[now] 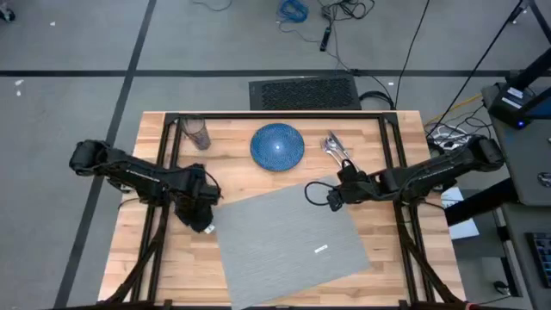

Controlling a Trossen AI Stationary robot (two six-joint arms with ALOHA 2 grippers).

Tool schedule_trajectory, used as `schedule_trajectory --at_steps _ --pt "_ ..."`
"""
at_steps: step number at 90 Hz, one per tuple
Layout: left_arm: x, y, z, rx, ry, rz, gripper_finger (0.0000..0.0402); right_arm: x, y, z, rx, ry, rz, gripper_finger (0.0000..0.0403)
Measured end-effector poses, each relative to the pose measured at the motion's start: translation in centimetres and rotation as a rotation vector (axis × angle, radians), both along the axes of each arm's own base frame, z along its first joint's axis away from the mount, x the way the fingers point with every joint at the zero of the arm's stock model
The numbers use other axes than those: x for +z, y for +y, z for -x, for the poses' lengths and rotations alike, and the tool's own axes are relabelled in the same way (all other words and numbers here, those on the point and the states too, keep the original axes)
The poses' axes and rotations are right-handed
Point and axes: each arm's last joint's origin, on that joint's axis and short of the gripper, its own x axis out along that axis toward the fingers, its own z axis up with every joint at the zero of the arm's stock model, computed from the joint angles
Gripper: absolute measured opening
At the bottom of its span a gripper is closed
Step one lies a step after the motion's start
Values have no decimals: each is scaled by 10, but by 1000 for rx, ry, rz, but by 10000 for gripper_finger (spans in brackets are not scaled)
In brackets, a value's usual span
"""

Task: Set table place
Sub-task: Fold the blue table napkin

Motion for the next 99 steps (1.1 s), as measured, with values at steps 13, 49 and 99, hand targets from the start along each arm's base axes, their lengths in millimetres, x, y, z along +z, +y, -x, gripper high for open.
schedule_trajectory --at_steps 13,49,99 --pt "29 -10 -8 -85 -141 78 0 0 0 0 12 4 -11 100" --pt "22 11 -7 311 -154 -705 0 2 -4 -3 -43 -38 18 100" --pt "-10 -9 -12 69 -40 -408 0 1 -4 -3 -35 -29 -71 100"
